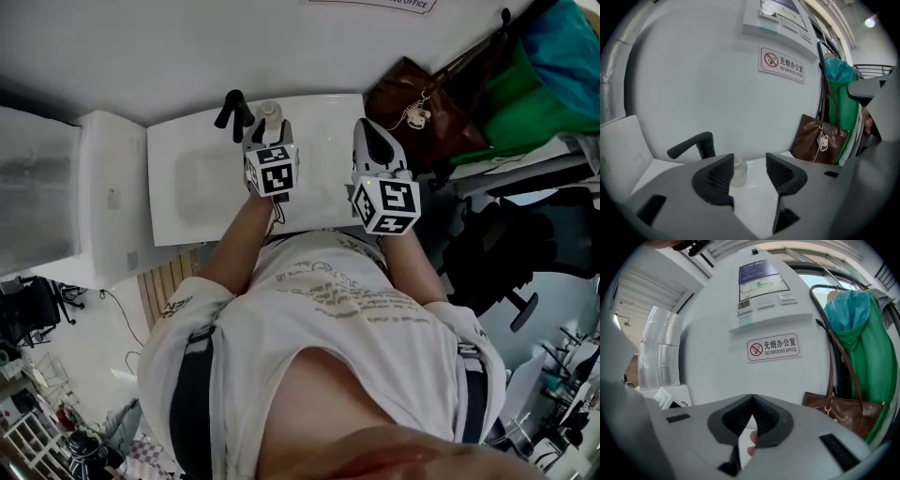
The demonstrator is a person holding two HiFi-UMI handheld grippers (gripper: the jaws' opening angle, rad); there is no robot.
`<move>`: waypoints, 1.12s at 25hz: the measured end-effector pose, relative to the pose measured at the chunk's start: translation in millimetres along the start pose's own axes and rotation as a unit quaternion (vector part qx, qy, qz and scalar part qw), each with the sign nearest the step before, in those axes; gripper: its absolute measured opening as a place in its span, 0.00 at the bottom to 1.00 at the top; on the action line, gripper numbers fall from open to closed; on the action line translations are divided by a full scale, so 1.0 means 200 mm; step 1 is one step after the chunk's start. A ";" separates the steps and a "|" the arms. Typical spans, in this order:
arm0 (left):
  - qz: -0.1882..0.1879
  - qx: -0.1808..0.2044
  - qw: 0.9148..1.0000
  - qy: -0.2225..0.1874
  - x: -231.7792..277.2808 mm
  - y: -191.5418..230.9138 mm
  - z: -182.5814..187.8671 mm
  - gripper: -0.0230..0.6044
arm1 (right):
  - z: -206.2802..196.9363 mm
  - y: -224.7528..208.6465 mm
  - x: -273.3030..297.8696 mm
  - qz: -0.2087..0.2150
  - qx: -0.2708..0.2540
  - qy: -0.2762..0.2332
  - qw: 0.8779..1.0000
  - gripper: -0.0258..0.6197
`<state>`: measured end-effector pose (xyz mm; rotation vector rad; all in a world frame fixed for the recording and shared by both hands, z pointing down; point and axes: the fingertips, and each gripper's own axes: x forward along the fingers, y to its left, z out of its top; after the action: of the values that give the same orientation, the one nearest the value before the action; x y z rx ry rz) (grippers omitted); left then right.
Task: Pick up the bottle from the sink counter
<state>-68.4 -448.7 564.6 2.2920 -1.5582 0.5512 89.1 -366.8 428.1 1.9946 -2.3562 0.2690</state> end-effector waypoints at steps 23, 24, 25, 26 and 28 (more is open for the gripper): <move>0.043 0.017 0.998 0.042 0.48 0.17 -0.25 0.55 | -0.08 -0.20 -0.15 -0.111 0.000 0.024 0.994 0.07; 0.048 0.019 0.998 0.044 0.49 0.17 -0.25 0.55 | -0.08 -0.21 -0.16 -0.113 0.000 0.025 0.993 0.07; 0.052 0.018 0.997 0.047 0.50 0.18 -0.26 0.55 | -0.08 -0.21 -0.16 -0.113 0.000 0.025 0.993 0.07; 0.056 0.014 0.997 0.053 0.51 0.19 -0.27 0.55 | -0.08 -0.21 -0.16 -0.114 -0.001 0.026 0.993 0.07; 0.059 0.000 0.996 0.066 0.54 0.20 -0.31 0.55 | -0.08 -0.21 -0.16 -0.113 -0.003 0.026 0.993 0.07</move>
<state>-79.1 -522.4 672.1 2.1274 -1.6358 0.7163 135.0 -339.0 443.5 2.1969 -2.0747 0.2994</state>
